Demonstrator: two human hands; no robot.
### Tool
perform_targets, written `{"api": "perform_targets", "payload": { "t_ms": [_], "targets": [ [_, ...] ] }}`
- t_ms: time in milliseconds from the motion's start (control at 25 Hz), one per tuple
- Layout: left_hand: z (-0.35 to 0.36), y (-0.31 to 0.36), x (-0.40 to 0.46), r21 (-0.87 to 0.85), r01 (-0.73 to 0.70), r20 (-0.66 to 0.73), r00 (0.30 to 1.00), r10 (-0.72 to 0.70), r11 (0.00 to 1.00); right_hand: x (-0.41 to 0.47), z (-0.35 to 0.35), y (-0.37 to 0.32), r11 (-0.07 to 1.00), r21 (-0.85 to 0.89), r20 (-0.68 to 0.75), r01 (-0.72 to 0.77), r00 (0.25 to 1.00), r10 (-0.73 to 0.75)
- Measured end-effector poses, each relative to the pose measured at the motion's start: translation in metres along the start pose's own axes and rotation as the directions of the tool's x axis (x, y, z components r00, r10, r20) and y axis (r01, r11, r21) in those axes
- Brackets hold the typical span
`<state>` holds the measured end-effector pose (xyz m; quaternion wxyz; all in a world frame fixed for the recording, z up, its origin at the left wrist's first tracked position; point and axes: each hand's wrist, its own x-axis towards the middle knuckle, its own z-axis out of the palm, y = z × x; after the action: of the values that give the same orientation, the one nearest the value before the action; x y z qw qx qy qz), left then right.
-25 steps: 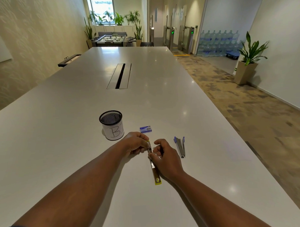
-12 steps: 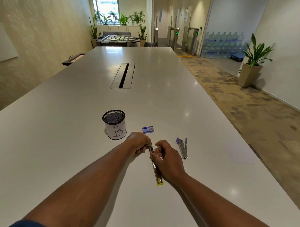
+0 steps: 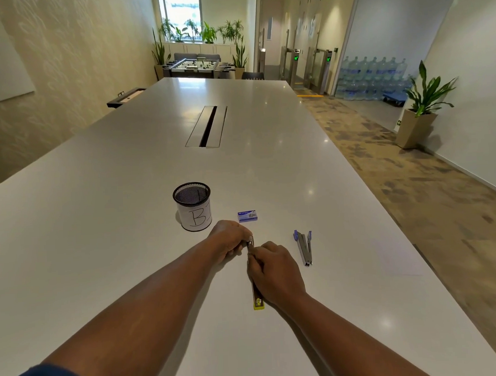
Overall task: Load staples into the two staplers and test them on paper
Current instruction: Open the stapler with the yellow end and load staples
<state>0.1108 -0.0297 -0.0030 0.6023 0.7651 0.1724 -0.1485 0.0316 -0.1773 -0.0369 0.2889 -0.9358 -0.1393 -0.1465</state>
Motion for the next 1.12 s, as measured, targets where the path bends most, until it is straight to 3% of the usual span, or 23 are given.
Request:
{"api": "perform_targets", "payload": {
  "t_ms": [200, 400, 560, 720, 920, 1040, 1120],
  "targets": [
    [0.000, -0.010, 0.003, -0.121, -0.035, 0.048, 0.998, 0.041, 0.992, 0.001, -0.001, -0.002, 0.998, 0.034, 0.050, -0.052, 0.997, 0.050],
    [-0.003, -0.020, 0.002, -0.199, -0.110, 0.036, 0.992, 0.120, 0.974, 0.003, -0.003, -0.002, 0.986, 0.029, 0.008, -0.161, 0.987, 0.161],
    [-0.001, -0.037, -0.005, -0.191, -0.333, -0.122, 0.941, 0.314, 0.923, 0.005, -0.004, -0.006, 0.987, -0.017, 0.088, -0.162, 0.983, 0.163],
    [0.001, -0.050, -0.009, -0.084, -0.429, -0.256, 0.882, 0.396, 0.900, 0.006, -0.007, -0.007, 0.979, 0.014, 0.090, -0.201, 0.976, 0.199],
    [0.003, -0.055, -0.020, -0.062, -0.429, -0.121, 0.899, 0.420, 0.901, -0.001, -0.011, -0.003, 0.965, 0.178, -0.005, -0.191, 0.981, 0.195],
    [0.006, -0.050, -0.025, -0.228, -0.376, 0.043, 0.918, 0.395, 0.898, -0.006, -0.010, 0.000, 0.957, 0.262, -0.043, -0.121, 0.990, 0.137],
    [0.006, -0.047, -0.028, -0.295, -0.357, 0.059, 0.919, 0.390, 0.886, -0.006, -0.008, 0.001, 0.957, 0.272, -0.030, -0.105, 0.993, 0.118]
  ]
}}
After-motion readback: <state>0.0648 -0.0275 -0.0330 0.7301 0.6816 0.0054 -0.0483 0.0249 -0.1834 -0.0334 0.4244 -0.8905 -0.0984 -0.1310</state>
